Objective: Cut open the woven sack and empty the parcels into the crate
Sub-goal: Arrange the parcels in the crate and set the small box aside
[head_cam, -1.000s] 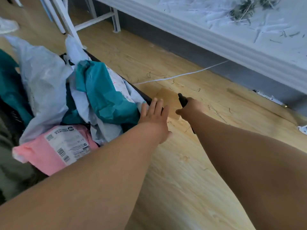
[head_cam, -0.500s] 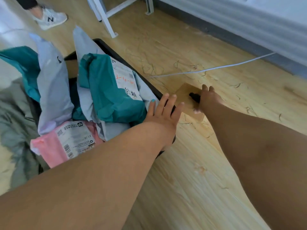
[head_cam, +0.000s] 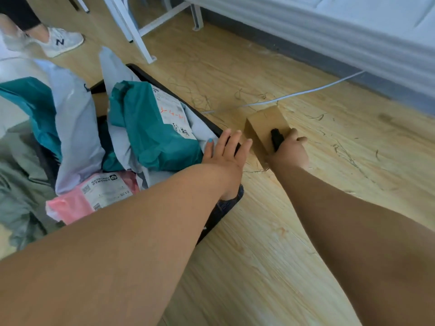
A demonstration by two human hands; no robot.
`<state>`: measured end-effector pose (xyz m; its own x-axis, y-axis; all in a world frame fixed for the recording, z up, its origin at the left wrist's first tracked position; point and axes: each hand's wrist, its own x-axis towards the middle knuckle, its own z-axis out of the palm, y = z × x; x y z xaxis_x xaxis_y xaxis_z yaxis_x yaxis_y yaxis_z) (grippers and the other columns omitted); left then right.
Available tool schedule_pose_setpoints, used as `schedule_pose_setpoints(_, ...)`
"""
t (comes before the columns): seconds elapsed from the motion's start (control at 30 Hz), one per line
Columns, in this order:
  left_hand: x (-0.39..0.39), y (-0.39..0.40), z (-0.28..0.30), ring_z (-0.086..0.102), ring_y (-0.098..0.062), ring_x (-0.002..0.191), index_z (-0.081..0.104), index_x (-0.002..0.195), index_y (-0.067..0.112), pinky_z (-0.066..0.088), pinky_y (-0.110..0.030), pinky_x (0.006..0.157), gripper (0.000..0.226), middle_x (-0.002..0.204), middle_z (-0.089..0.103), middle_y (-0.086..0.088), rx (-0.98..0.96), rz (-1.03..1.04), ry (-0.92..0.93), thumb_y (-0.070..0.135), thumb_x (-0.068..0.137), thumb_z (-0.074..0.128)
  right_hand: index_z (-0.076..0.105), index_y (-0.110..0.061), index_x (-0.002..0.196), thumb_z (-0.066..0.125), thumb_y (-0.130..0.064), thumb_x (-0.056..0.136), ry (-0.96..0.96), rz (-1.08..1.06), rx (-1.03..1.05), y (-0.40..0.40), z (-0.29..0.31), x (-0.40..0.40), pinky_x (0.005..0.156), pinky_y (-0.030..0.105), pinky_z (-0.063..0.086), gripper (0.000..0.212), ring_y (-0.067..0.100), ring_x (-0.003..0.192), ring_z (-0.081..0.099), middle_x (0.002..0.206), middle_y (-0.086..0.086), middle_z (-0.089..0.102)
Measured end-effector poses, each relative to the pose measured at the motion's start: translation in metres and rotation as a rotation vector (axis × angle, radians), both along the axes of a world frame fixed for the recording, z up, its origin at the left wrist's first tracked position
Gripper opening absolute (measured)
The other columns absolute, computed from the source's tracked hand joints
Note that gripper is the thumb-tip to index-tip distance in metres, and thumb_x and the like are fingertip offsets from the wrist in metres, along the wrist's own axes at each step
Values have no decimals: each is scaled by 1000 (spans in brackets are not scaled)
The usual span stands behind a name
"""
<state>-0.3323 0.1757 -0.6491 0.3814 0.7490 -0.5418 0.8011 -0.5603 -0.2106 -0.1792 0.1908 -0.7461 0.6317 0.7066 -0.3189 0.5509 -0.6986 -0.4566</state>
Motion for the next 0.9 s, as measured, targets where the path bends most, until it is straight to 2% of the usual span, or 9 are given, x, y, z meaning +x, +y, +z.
schedule_pose_setpoints(0.1, -10, 1, 3, -34, -25, 141, -27, 147, 23, -12, -49, 118, 107, 154, -35, 0, -53, -2, -147, 13, 87, 60, 23, -14, 143, 77, -30, 72, 78, -85, 157, -35, 28, -13, 64, 39, 49, 91, 37, 90, 63, 134, 14, 35)
schedule_pose_setpoints(0.2, -25, -5, 17, -7, -17, 149, 0, 154, 23, -5, -48, 120, 82, 162, -5, 4, -25, 36, -477, 25, 93, 55, 23, -18, 145, 81, -32, 67, 47, -133, 270, -60, 60, -29, 68, 40, 48, 98, 37, 96, 62, 135, 13, 37)
schedule_pose_setpoints(0.4, -71, -27, 48, 49, -16, 125, 60, 126, 22, 37, -40, 108, 37, 136, 53, 4, 269, 179, -1094, 9, 92, 54, 22, -19, 149, 81, -37, 66, -70, -31, 491, -72, 148, -61, 76, 41, 46, 103, 38, 106, 58, 141, 11, 36)
schedule_pose_setpoints(0.5, -101, -26, 70, 52, -15, 120, 62, 120, 19, 41, -36, 105, 37, 127, 59, 2, 599, 303, -1318, 4, 88, 50, 21, -22, 150, 80, -43, 64, -13, 8, 615, -69, 197, -92, 84, 39, 45, 106, 32, 112, 56, 141, 8, 38)
schedule_pose_setpoints(0.6, -135, -20, 87, 47, -23, 127, 59, 123, 19, 35, -41, 107, 43, 133, 53, -2, 978, 458, -1305, 9, 82, 53, 29, -23, 147, 78, -52, 62, 108, 34, 645, -63, 232, -120, 92, 34, 42, 103, 27, 118, 52, 137, 7, 44)
schedule_pose_setpoints(0.67, -163, -12, 93, 36, -25, 136, 53, 131, 24, 28, -45, 111, 47, 145, 42, -3, 913, 595, -1177, 14, 85, 54, 44, -24, 136, 77, -58, 58, 218, 73, 615, -59, 247, -133, 89, 33, 44, 92, 23, 112, 55, 127, 4, 55)
schedule_pose_setpoints(0.77, -207, 1, 84, 32, -23, 139, 46, 138, 36, 20, -46, 115, 46, 151, 35, 5, 547, 628, -783, 25, 94, 50, 58, -24, 117, 82, -54, 60, 452, 224, 507, -62, 260, -151, 66, 29, 45, 69, 14, 82, 59, 101, -5, 63)
schedule_pose_setpoints(0.83, -226, 8, 80, 53, -29, 121, 55, 130, 28, 40, -39, 102, 36, 134, 56, -2, 209, 619, -833, 19, 96, 48, 61, -26, 112, 84, -49, 61, 483, 385, 392, -65, 260, -161, 60, 25, 43, 60, 9, 80, 60, 94, -9, 64)
schedule_pose_setpoints(0.9, -240, 9, 82, 61, -31, 104, 64, 102, 17, 46, -30, 79, 21, 103, 65, -7, 27, 689, -1013, 6, 94, 49, 61, -29, 109, 86, -42, 60, 425, 533, 310, -66, 257, -171, 63, 20, 44, 56, 5, 85, 60, 96, -11, 65)
